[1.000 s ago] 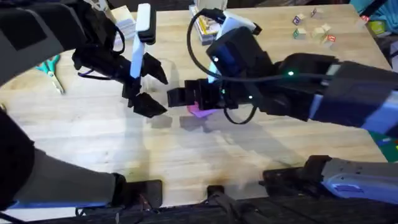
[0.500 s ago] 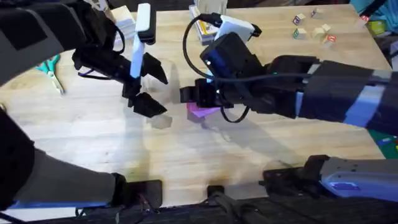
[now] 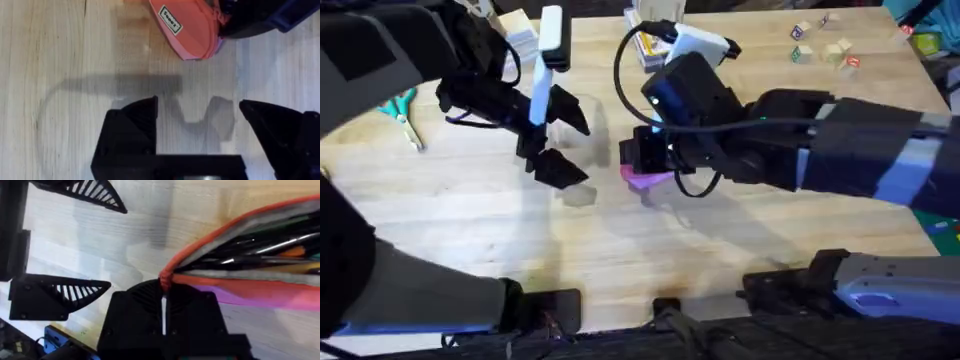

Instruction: Unzip the bag, pick up the pens from the table one at a time and place them inside, then zip the bag closed.

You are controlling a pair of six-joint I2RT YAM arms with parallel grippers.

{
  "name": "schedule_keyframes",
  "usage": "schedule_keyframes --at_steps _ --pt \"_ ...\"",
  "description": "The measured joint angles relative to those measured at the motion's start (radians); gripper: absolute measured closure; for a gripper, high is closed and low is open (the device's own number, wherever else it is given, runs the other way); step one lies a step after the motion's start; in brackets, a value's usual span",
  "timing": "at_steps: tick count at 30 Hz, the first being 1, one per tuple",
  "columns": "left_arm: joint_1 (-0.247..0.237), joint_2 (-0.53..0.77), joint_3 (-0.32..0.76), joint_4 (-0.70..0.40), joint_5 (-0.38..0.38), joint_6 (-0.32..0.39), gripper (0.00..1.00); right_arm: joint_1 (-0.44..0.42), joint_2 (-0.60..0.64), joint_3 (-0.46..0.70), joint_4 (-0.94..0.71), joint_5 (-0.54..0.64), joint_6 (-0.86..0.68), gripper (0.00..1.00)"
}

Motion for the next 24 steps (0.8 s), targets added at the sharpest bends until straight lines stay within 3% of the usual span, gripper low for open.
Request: schedule_keyframes --at_steps 7,8,10,12,15,24 --pt "0.0 0.0 0.0 0.002 0.015 0.0 0.007 0.0 -0.073 0.0 -0.003 0.001 -0.03 0.969" --pt "0.0 0.0 0.0 0.002 0.031 0.0 0.007 0.0 -0.085 0.0 -0.005 0.001 -0.031 0.969" --pt "0.0 0.0 0.0 0.002 0.141 0.0 0.007 0.0 -0.127 -0.005 -0.017 0.005 -0.031 0.969" --pt "-0.001 0.0 0.0 0.002 0.171 0.0 0.007 0.0 -0.134 -0.005 -0.017 0.005 -0.031 0.969" --pt "-0.062 0.007 0.0 0.031 0.232 0.0 0.008 -0.002 -0.136 -0.005 0.03 0.019 -0.031 0.969" --pt "-0.112 0.049 0.0 0.109 0.28 0.0 0.008 -0.004 -0.136 -0.005 0.044 0.019 -0.031 0.969"
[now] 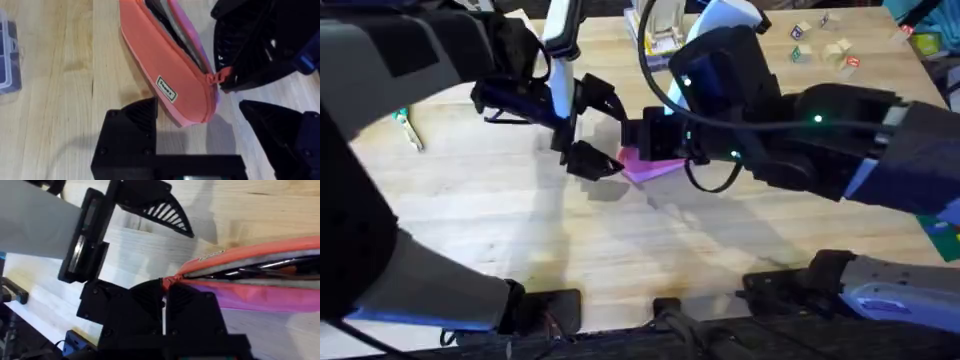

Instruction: Unzip the bag, pick up the pens from the table one at a time and place them inside, then zip the bag closed.

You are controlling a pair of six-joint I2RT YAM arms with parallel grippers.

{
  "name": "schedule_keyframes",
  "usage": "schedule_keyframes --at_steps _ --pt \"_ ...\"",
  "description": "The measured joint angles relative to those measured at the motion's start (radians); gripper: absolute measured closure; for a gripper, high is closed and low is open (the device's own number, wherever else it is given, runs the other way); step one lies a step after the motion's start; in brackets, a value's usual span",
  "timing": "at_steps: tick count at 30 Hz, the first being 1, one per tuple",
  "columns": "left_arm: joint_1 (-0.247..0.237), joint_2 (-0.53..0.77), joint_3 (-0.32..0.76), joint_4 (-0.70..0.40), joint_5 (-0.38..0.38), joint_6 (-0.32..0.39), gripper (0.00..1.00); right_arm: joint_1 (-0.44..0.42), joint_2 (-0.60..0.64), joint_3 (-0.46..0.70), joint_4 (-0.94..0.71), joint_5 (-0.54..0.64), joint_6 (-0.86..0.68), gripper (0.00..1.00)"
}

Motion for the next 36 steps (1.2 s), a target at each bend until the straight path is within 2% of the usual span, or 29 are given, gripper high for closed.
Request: schedule_keyframes --at_steps 10,12,14,18,19,22,25,36 --pt "-0.005 0.03 0.0 0.015 0.022 0.0 0.028 0.0 0.0 0.0 0.0 0.0 0.0 0.969" --pt "-0.008 0.03 0.0 0.025 0.042 -0.001 0.123 0.0 0.0 0.0 0.0 0.0 0.0 0.969" --pt "-0.013 0.03 0.0 0.029 0.045 -0.002 0.293 0.0 0.0 0.0 0.0 0.0 0.0 0.969" --pt "-0.032 0.029 0.0 0.025 0.045 0.0 0.892 -0.002 0.0 0.0 0.004 0.003 0.0 0.969" --pt "-0.036 0.03 0.0 0.03 0.046 0.001 0.937 -0.003 0.0 0.0 0.004 0.004 0.0 0.969" --pt "-0.037 0.029 0.0 0.029 0.046 0.0 0.955 -0.003 0.0 0.0 0.003 0.004 0.0 0.969" --pt "-0.037 0.029 0.0 0.031 0.039 -0.001 0.956 -0.043 -0.005 0.0 -0.04 -0.008 -0.001 0.97" --pt "-0.039 0.029 0.0 0.042 0.046 -0.001 0.956 -0.262 -0.031 0.0 -0.116 -0.075 -0.01 0.972"
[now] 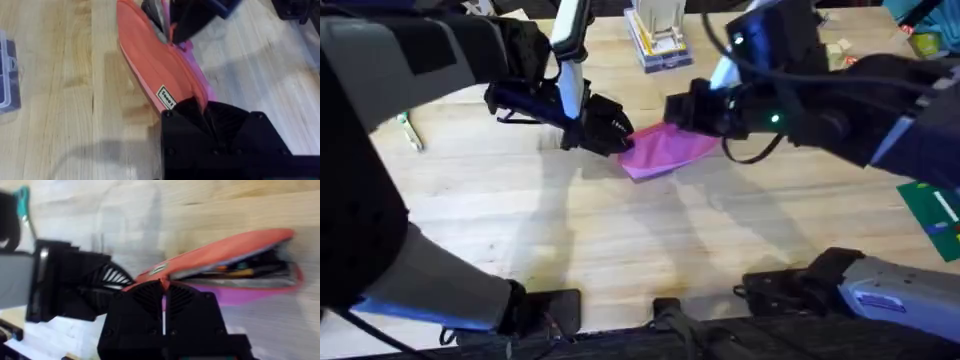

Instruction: Unzip the bag, pick up the pens from the table one at a time and place them inside, then zip the bag closed.

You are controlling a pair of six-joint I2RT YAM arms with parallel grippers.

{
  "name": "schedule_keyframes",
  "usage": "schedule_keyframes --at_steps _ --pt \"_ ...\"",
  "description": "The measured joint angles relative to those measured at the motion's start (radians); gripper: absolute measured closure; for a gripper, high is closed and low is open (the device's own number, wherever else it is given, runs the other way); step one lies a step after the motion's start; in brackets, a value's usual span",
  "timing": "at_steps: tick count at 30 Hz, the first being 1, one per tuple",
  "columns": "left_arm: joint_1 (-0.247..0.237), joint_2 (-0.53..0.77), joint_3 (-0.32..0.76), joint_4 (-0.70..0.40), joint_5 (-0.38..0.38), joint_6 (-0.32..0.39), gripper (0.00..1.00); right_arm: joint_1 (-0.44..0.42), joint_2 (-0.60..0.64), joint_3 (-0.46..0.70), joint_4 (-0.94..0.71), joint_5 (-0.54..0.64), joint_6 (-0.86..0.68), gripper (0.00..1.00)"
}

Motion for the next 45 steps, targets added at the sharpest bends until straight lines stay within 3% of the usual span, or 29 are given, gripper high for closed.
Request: schedule_keyframes --at_steps 9,14,21,23,26,33,34,39,45 --pt "0.0 0.0 0.0 -0.003 -0.003 0.0 0.956 -0.209 0.0 0.0 -0.053 -0.008 -0.062 0.971" --pt "-0.013 0.0 0.0 -0.006 0.019 0.001 0.957 -0.416 0.0 0.0 -0.128 -0.062 -0.095 0.971" --pt "-0.022 0.0 0.0 -0.006 0.034 0.0 0.959 -0.488 0.012 0.0 -0.178 -0.108 -0.147 0.971" --pt "-0.022 0.002 0.0 -0.006 0.034 0.0 0.959 -0.509 0.078 0.0 -0.171 -0.107 -0.176 0.968" --pt "-0.022 0.009 0.0 -0.005 0.034 0.0 0.959 -0.512 0.151 0.005 -0.154 -0.098 -0.192 0.969" --pt "-0.021 0.009 0.0 -0.006 0.034 0.0 0.959 -0.512 0.138 0.006 -0.144 -0.092 -0.201 0.97" --pt "-0.02 0.009 0.0 -0.011 0.027 0.0 0.958 -0.515 0.1 0.006 -0.154 -0.058 -0.217 0.727" --pt "-0.005 0.009 0.0 -0.021 -0.001 0.0 0.959 -0.549 -0.02 0.008 -0.161 0.021 -0.25 0.041" --pt "-0.004 0.009 0.0 -0.021 -0.011 0.0 0.959 -0.549 -0.178 0.014 -0.215 0.04 -0.286 0.005"
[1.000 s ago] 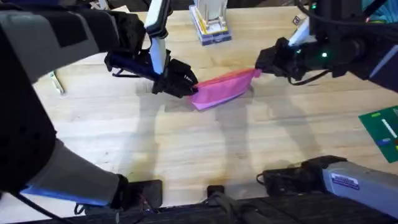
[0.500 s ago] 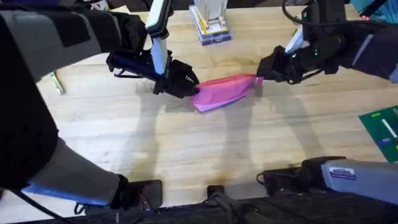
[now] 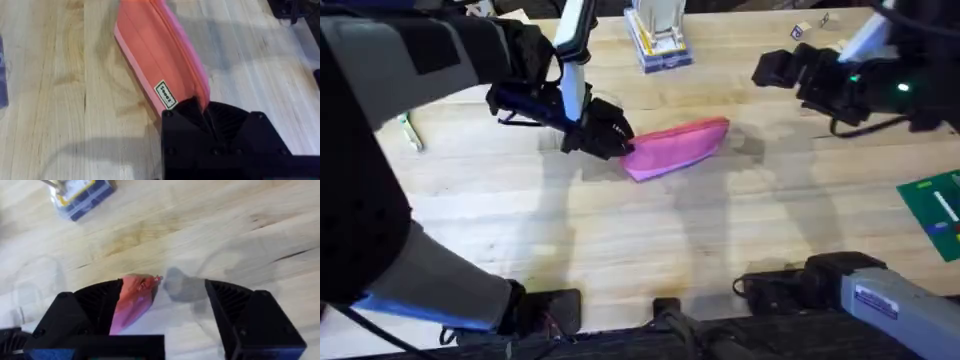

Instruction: Unzip the bag, pick up the pens from the table one at a time and place them inside, then zip the bag closed.

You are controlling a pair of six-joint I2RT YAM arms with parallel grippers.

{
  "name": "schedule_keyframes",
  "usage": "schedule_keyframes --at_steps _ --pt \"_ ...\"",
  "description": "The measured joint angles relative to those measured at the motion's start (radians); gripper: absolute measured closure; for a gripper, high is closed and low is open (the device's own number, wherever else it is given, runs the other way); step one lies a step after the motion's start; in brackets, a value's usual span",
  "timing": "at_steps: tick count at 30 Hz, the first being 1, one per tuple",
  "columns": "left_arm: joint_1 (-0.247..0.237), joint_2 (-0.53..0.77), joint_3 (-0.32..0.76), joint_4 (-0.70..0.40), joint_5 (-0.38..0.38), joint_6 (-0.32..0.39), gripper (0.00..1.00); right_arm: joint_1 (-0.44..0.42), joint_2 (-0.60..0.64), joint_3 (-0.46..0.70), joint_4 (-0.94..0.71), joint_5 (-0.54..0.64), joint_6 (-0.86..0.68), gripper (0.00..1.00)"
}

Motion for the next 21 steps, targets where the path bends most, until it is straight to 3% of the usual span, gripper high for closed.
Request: schedule_keyframes --at_steps 2,8,10,21 --pt "0.0 0.0 0.0 0.003 0.0 0.0 0.942 0.0 -0.043 0.0 -0.025 0.002 -0.018 0.005" --pt "0.0 0.0 0.0 -0.001 0.031 -0.003 0.052 0.0 -0.147 0.0 -0.102 0.005 -0.056 0.005" --pt "0.0 0.0 0.0 0.0 0.032 0.0 0.012 0.0 -0.174 0.0 -0.126 0.006 -0.076 0.005" --pt "0.0 0.0 0.0 0.018 0.028 0.0 0.006 0.0 -0.274 0.0 -0.216 -0.025 -0.273 0.004"
